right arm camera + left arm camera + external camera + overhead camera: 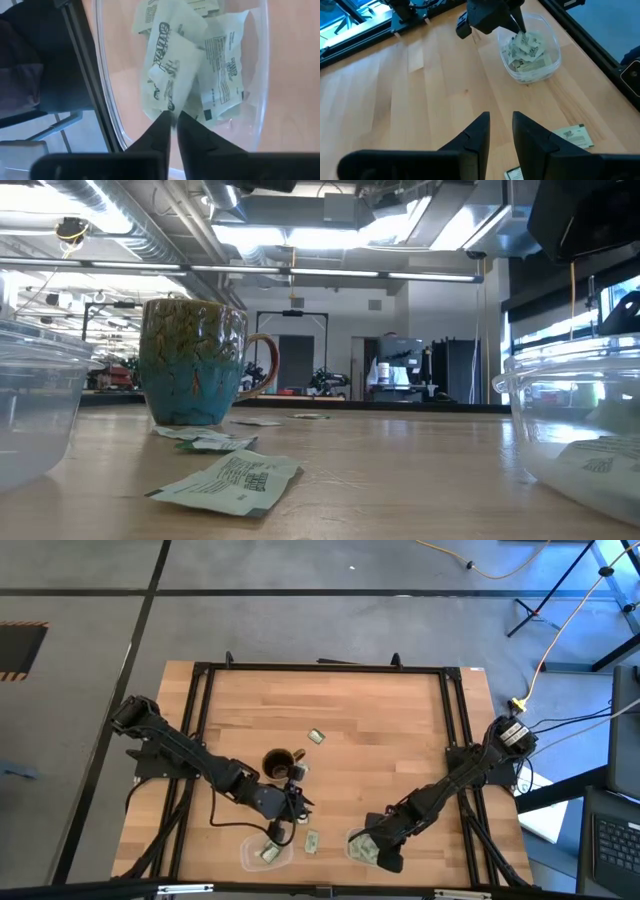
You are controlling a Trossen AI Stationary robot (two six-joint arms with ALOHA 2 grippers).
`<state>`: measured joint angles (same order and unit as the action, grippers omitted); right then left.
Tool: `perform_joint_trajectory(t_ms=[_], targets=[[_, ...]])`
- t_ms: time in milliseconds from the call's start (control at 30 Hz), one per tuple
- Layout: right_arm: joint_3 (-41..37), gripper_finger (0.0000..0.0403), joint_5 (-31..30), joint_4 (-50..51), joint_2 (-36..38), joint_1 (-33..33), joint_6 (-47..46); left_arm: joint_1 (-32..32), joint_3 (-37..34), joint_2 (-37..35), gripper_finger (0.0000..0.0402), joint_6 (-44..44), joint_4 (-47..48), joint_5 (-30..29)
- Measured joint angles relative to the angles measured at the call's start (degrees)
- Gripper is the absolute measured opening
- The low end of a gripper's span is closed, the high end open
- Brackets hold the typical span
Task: Pick and place items into bin
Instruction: Put the white stevia packet into the right transparent bin
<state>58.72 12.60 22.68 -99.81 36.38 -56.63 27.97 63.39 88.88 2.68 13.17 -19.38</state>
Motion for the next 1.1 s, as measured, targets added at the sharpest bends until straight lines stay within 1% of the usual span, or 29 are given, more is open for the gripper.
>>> perform_joint_trajectory(t_ms=[267, 333, 400, 533, 633, 733, 800, 900, 1033, 1100], targets=[[0.0, 0.0112, 0.0, 0.0, 0.3, 0.0, 0.1, 0.0, 0.0, 0.0, 0.0078, 0.0, 2.1, 0.0], [0.3, 0.0124, -0.3, 0.6, 1.0, 0.0, -0.1, 0.0, 0.0, 0.0, 0.0076, 0.0, 2.1, 0.0], [1.3, 0.0128, -2.1, 1.8, 2.1, 0.0, 0.1, 0.0, 0.0, 0.0, 0.0075, 0.0, 2.1, 0.9], [3.0, 0.013, -8.2, 4.8, 4.9, 0.0, 2.0, 0.0, 0.0, 0.0, 0.0074, 0.0, 2.1, 3.0], [4.2, 0.013, -13.3, 4.0, 6.2, 0.0, 8.5, 0.0, 0.0, 0.0, 0.0073, 0.0, 3.1, 3.2], [5.3, 0.013, -20.7, 0.7, 6.2, 0.0, 20.9, 0.0, 0.0, 0.0, 0.0073, -0.4, 5.6, 3.2], [5.4, 0.013, -23.9, -2.8, 6.2, -0.3, 29.6, 0.0, 0.0, 0.0, 0.0072, -1.8, 7.2, 3.3], [5.4, 0.013, -24.0, -8.0, 5.8, -2.1, 38.9, 0.0, 0.0, 0.0, 0.0072, -4.7, 9.9, 4.0], [5.4, 0.013, -24.0, -13.6, 3.8, -5.7, 47.7, 0.4, 0.0, 0.0, 0.0072, -8.0, 11.8, 6.1], [5.4, 0.013, -21.4, -17.3, 1.7, -7.7, 51.3, 0.5, 0.0, 0.0, 0.007, -9.1, 12.0, 6.2]])
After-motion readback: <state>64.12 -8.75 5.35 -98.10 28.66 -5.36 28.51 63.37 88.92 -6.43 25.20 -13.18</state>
